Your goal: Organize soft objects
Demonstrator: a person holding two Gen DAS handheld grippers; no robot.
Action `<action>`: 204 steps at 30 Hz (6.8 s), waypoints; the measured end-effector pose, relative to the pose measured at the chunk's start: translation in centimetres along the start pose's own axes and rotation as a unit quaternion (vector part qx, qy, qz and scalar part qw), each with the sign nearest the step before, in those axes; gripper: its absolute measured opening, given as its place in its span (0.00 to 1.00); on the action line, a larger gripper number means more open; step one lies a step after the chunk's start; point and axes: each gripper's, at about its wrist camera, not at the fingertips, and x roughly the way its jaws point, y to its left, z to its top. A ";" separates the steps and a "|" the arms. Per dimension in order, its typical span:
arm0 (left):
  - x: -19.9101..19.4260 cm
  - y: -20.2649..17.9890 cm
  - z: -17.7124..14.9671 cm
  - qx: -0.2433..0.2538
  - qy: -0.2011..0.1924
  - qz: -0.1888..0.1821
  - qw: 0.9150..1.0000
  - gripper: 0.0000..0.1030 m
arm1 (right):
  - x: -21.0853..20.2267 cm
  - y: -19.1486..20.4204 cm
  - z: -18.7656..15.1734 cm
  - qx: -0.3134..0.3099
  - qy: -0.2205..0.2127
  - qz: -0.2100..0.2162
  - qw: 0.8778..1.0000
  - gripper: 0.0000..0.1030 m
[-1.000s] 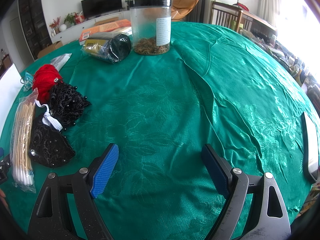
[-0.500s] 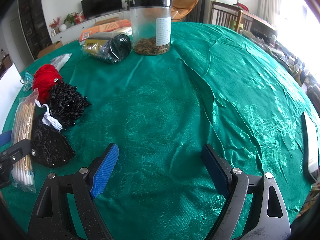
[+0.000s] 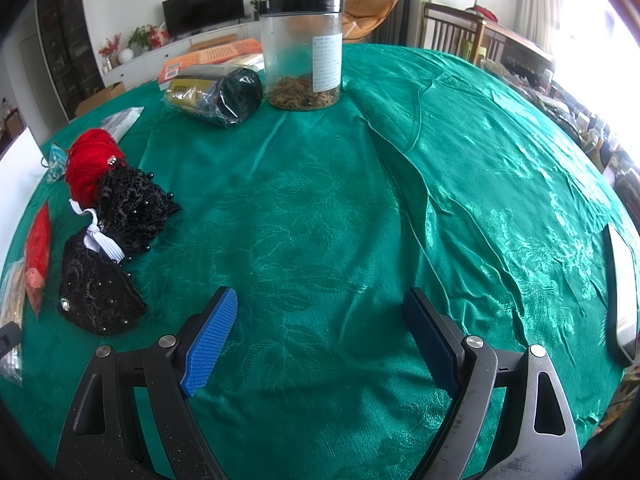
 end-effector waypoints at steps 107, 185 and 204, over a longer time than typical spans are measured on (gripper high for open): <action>2.0 0.3 1.4 0.003 -0.016 0.029 0.999 1.00 | 0.4 1.0 0.3 -0.010 -0.003 0.004 1.000 0.79; 2.1 0.2 1.4 0.001 -0.017 0.030 0.999 1.00 | 0.6 1.2 0.3 -0.010 -0.002 0.004 1.000 0.82; 2.1 0.2 1.4 0.001 -0.017 0.030 0.999 1.00 | 0.6 1.2 0.3 -0.010 -0.002 0.004 1.000 0.82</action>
